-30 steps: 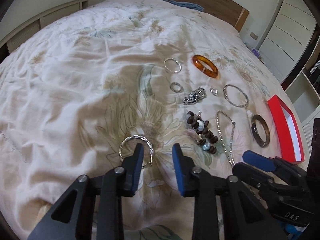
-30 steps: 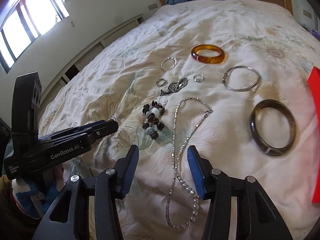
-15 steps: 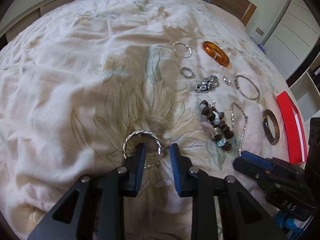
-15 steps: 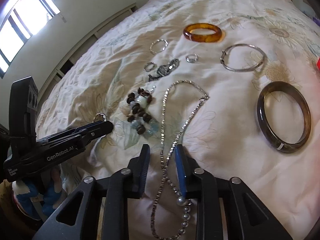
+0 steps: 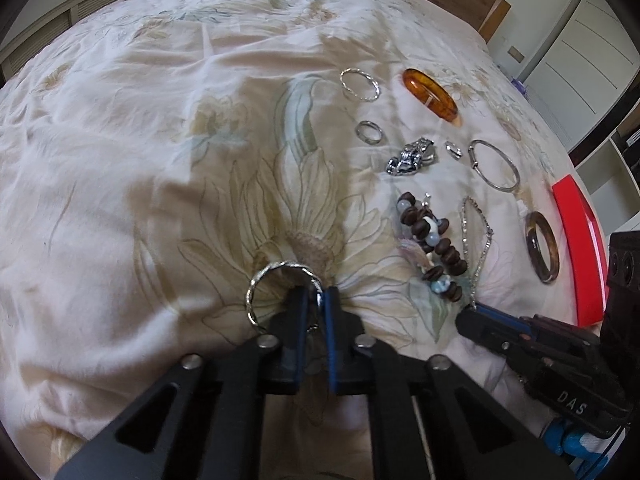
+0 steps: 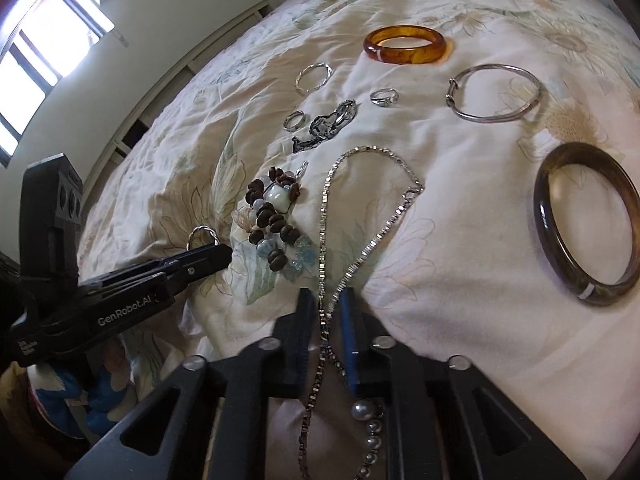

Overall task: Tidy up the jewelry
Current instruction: 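Grasp the silver chain necklace with the right gripper and lift it, then carry the necklace into the red box and open the right gripper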

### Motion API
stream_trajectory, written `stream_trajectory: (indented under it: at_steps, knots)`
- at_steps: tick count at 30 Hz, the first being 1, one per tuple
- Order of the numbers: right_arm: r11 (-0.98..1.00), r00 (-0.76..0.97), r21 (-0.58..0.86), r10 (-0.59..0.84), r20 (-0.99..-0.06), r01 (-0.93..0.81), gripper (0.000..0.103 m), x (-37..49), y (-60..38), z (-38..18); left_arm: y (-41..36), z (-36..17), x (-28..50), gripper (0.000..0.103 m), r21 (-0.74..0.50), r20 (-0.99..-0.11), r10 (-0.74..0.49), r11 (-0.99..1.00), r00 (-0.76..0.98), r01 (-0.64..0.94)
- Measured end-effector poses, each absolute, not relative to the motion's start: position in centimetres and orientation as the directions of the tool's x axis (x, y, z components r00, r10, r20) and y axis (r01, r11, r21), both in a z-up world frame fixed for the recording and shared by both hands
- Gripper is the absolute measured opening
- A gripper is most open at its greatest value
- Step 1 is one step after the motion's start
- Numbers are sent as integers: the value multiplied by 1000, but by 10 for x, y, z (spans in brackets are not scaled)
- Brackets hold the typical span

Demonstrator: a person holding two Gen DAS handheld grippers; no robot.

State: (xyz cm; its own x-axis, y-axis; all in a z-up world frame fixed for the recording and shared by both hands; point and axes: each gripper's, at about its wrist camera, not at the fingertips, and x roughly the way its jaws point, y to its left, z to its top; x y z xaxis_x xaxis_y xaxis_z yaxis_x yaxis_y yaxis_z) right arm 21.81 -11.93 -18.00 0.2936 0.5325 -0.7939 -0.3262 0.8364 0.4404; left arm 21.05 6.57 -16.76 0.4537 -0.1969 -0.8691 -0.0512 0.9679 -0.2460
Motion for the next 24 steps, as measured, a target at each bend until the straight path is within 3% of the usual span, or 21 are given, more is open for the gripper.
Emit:
stream_trajectory:
  at_steps: [9,24]
  knots:
    - [810,318,494,581,-749,-316,5,201,-130,-157,66,-144,195,3,-233,-849,-174,971,498,-58]
    - [799,486,491,601,-634,-348,4,140,-171,-58,35,-59,143,3,-209,-781,-176,978,599,16]
